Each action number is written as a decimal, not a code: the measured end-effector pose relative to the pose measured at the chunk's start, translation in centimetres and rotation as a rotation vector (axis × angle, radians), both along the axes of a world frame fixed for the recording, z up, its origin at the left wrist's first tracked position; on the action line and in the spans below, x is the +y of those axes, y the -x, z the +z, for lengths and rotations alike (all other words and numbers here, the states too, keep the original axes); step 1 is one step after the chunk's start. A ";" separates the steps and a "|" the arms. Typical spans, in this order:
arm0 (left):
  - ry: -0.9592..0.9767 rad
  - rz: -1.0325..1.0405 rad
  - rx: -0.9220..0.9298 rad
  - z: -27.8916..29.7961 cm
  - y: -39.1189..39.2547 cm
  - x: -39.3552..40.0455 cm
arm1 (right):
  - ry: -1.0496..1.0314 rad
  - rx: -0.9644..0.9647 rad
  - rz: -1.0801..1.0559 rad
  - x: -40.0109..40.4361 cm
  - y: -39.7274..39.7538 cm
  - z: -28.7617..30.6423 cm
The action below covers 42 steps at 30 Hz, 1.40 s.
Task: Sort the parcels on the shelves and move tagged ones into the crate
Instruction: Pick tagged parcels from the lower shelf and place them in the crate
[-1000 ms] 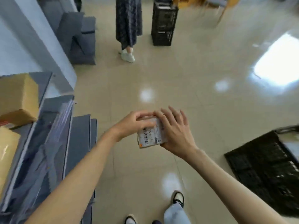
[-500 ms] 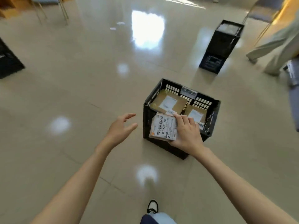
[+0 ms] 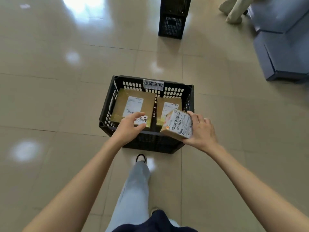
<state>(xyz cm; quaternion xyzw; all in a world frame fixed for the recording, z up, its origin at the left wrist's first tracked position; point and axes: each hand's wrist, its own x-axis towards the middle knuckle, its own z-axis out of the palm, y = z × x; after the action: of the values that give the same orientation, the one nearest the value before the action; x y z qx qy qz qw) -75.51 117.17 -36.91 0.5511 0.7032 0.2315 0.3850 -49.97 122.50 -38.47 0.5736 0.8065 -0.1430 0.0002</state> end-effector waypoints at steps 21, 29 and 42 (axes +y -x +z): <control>0.346 0.026 -0.098 -20.7 0.6 15.8 | 0.355 -0.354 0.231 12.5 3.6 -23.0; 0.382 0.114 -0.111 -22.8 0.0 16.7 | 0.413 -0.454 0.293 13.3 3.4 -26.7; 0.290 0.266 -0.109 -16.7 0.6 16.5 | 0.308 -0.311 0.339 15.7 4.5 -19.3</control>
<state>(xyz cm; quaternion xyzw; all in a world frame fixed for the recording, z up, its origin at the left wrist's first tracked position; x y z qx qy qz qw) -76.08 133.67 -53.65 0.3789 0.7738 0.2062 0.4639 -54.45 138.21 -57.78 0.4390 0.8500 -0.1721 0.2350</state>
